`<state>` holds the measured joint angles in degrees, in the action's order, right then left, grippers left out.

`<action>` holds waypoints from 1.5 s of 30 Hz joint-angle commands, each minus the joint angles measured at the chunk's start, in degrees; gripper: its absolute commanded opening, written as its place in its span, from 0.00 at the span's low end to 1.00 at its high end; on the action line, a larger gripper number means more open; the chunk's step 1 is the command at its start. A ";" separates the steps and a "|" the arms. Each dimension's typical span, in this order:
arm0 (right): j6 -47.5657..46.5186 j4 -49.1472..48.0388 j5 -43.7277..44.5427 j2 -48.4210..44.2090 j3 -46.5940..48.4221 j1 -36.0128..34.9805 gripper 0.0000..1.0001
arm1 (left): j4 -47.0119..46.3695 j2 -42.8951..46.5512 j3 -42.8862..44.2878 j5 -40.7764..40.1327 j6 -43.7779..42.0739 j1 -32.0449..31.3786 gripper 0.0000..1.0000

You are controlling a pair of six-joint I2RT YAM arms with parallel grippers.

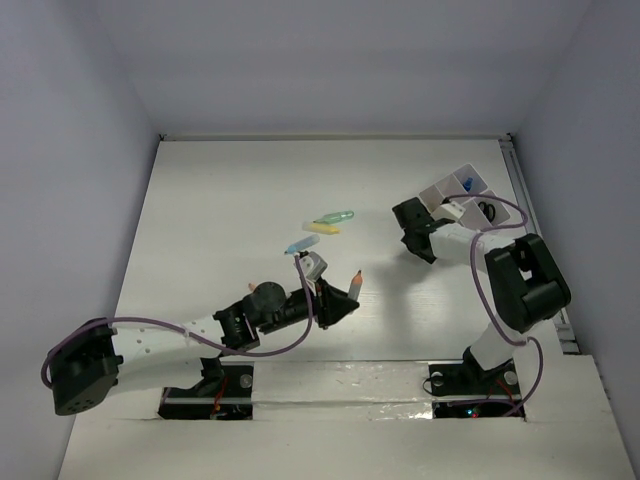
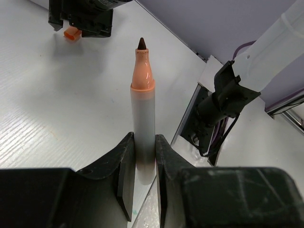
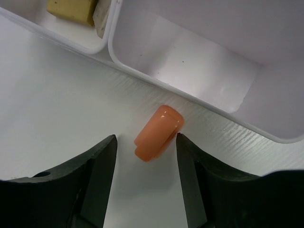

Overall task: Sort the stationery into containers
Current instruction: Move the pen cap to the center of the board.

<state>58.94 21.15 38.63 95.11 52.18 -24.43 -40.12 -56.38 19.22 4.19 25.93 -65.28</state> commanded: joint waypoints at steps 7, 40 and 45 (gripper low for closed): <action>0.21 0.92 2.15 2.36 3.01 0.08 0.45 | -2.42 1.97 0.20 -1.02 -0.53 -0.38 0.00; -14.73 -0.58 -7.34 1.04 0.81 -13.29 0.65 | 9.53 5.67 1.25 -11.83 1.84 -0.38 0.00; -17.53 -4.18 -8.66 4.20 1.17 -10.82 0.60 | 8.48 4.53 0.64 -10.43 3.07 -0.38 0.00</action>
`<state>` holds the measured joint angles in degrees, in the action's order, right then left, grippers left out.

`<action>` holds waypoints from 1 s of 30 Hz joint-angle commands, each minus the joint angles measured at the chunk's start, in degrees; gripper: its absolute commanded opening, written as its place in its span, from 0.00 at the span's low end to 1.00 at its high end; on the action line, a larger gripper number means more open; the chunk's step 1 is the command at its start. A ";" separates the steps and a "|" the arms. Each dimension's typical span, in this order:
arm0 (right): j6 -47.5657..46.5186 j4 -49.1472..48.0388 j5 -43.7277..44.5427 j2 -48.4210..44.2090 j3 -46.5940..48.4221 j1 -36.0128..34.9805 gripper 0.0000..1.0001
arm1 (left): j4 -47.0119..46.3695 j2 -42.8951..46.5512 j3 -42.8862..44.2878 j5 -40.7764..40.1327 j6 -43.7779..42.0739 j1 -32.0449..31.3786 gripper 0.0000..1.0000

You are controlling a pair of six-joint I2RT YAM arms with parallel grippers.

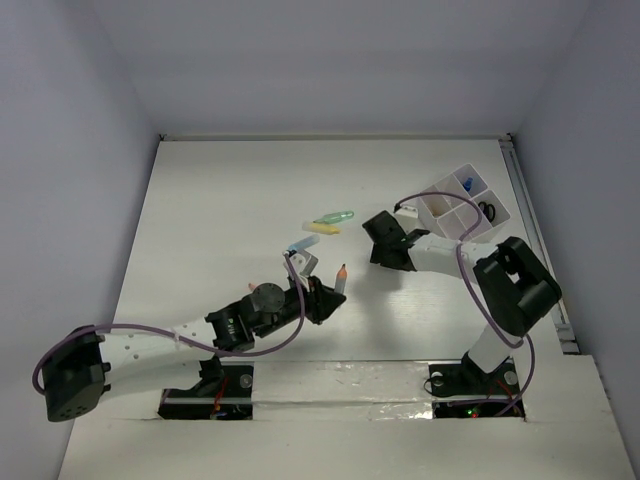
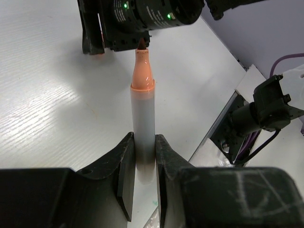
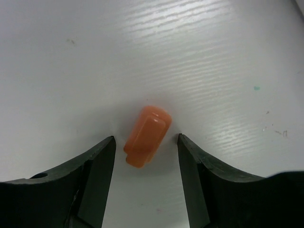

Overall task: Sort the stationery into containers
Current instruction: Move the pen cap to the center of the board, then close the pen cap on the pen.

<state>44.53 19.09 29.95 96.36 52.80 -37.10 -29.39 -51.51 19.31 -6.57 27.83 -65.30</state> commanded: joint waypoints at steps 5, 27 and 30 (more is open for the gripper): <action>-3.84 -1.78 0.28 4.72 2.31 2.39 0.51 | -2.69 -1.23 0.29 0.77 1.61 -0.36 0.00; -10.08 -12.58 -8.33 -19.14 -4.09 2.91 0.02 | -13.68 -12.91 4.24 9.82 7.06 -0.36 0.00; -9.73 -13.99 -11.58 -25.50 -5.68 2.91 0.01 | -13.86 -16.43 7.22 10.35 6.97 -0.36 0.00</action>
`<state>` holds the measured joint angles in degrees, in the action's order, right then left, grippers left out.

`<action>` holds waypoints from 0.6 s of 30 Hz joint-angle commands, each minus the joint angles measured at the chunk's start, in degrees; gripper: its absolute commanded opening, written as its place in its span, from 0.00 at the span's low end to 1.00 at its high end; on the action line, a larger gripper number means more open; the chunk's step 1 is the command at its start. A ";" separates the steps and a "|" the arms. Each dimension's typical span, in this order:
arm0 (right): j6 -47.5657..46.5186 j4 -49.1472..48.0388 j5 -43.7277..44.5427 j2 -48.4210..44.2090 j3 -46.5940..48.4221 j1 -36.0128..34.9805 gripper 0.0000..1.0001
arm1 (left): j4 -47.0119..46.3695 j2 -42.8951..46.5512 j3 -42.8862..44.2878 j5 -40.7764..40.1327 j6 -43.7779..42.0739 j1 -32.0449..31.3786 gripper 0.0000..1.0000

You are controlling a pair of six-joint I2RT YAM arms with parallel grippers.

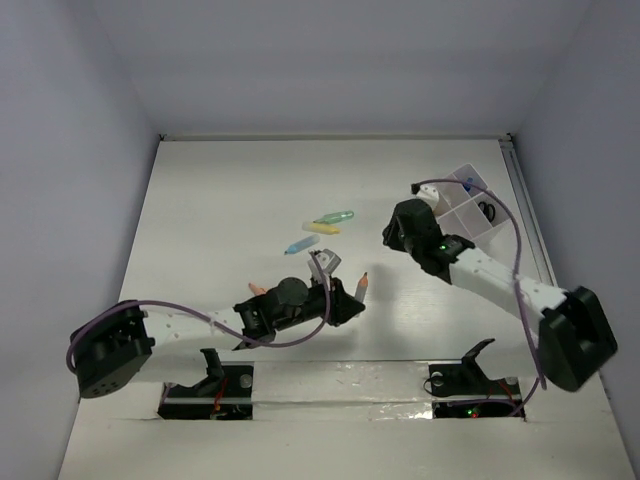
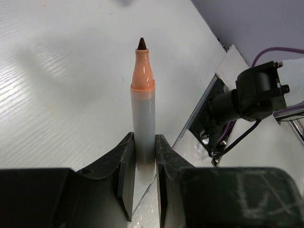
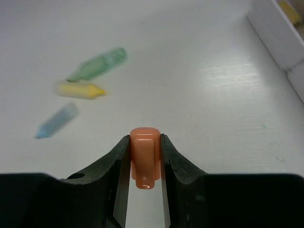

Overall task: Sort the stationery into containers
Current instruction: Close the pen cap on the pen.

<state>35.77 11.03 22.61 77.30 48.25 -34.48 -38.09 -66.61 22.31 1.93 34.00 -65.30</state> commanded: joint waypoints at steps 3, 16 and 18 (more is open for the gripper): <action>0.00 -7.95 -8.10 -12.95 -2.98 -0.24 0.01 | -5.42 -4.31 7.39 2.11 0.81 0.17 0.00; 0.88 -9.88 -14.52 -23.24 -5.62 -0.24 0.03 | -4.28 -15.91 19.70 2.11 1.25 4.13 0.00; 0.88 -10.06 -14.35 -23.86 -6.06 -0.24 0.03 | -3.67 -16.36 20.23 2.28 1.16 4.13 0.00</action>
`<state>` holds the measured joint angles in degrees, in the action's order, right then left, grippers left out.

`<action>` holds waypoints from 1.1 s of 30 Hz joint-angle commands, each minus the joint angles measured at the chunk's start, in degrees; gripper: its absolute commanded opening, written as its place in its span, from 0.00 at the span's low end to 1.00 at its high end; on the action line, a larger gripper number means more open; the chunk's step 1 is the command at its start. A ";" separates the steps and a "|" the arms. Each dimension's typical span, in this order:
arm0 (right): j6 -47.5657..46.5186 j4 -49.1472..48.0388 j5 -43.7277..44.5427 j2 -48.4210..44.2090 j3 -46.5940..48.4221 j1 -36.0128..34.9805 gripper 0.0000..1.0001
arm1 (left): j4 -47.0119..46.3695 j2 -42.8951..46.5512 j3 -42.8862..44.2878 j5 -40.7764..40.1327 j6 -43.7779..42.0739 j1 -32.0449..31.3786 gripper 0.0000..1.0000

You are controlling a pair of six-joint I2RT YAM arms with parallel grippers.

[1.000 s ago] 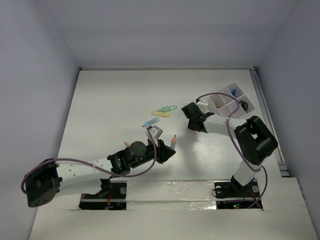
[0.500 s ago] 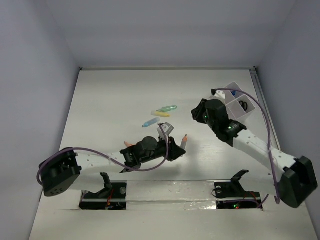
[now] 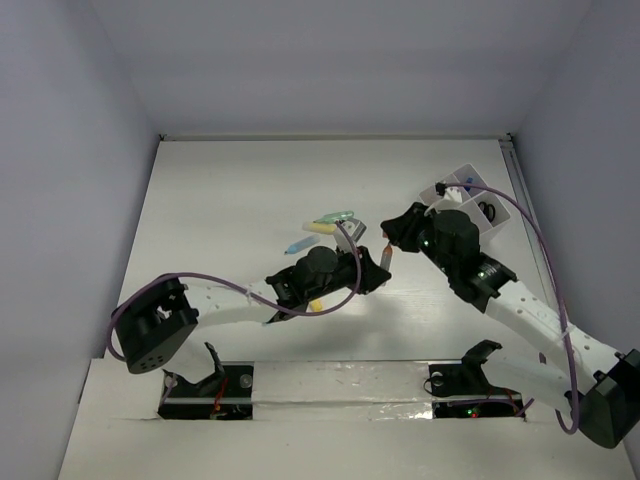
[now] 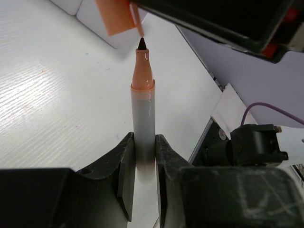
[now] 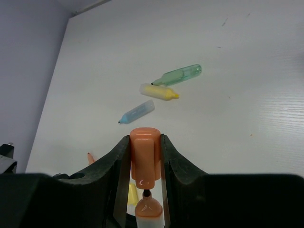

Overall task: Sort the stationery into containers
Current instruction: Close the pen cap on the pen.

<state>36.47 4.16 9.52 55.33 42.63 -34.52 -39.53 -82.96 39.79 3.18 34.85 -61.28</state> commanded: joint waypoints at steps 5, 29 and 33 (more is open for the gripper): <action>0.10 -3.46 -0.91 -3.39 -0.53 -0.19 0.03 | -2.04 -0.54 2.05 0.51 0.66 0.63 0.00; 0.36 -3.55 -1.52 -3.12 -2.55 -0.72 0.04 | -2.57 0.69 2.66 -1.77 -0.05 1.16 0.00; 0.62 -3.55 -1.52 -3.30 -3.25 -1.77 0.04 | -2.66 0.96 2.84 -2.21 0.48 1.69 0.00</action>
<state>36.91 3.31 8.51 52.84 40.27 -35.22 -39.51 -83.79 40.05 2.11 35.07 -60.14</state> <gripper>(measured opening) 0.319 0.144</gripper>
